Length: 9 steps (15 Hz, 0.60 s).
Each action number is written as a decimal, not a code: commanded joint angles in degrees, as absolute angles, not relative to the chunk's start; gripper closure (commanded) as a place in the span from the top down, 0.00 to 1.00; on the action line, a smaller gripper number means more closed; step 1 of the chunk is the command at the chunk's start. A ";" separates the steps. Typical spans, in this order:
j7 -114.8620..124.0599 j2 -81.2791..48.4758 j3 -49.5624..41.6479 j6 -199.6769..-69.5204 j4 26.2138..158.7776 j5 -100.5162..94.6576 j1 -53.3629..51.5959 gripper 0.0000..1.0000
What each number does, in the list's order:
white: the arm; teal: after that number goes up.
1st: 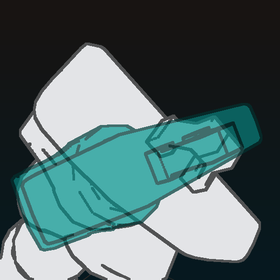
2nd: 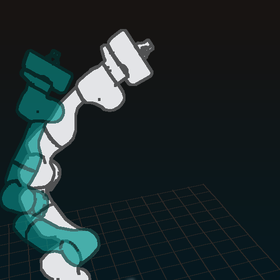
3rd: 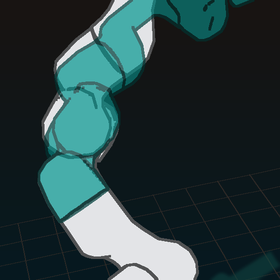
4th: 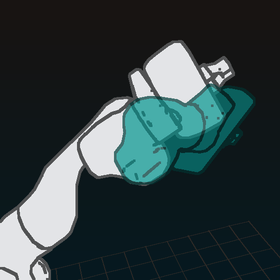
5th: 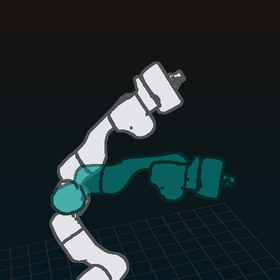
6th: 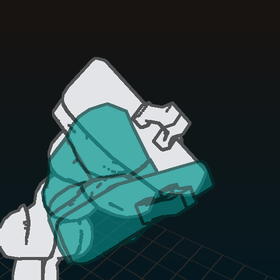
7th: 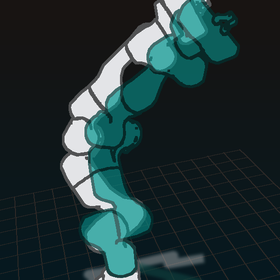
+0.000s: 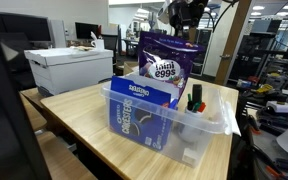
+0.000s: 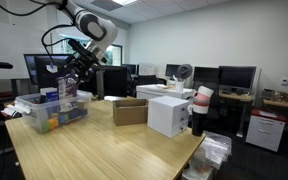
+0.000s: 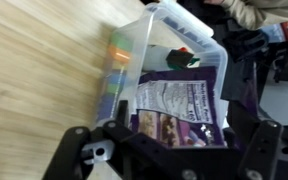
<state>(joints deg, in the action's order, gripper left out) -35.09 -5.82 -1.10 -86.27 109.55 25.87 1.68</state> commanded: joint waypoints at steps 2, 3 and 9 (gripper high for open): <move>-33.39 0.94 -2.01 -97.21 117.47 16.53 2.20 1.00; -32.86 2.04 -2.17 -100.25 119.60 13.50 2.15 1.00; -23.49 5.41 -3.60 -116.02 128.65 3.41 2.96 1.00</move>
<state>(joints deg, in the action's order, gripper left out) -29.04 1.66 -3.12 -109.33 122.90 6.97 2.10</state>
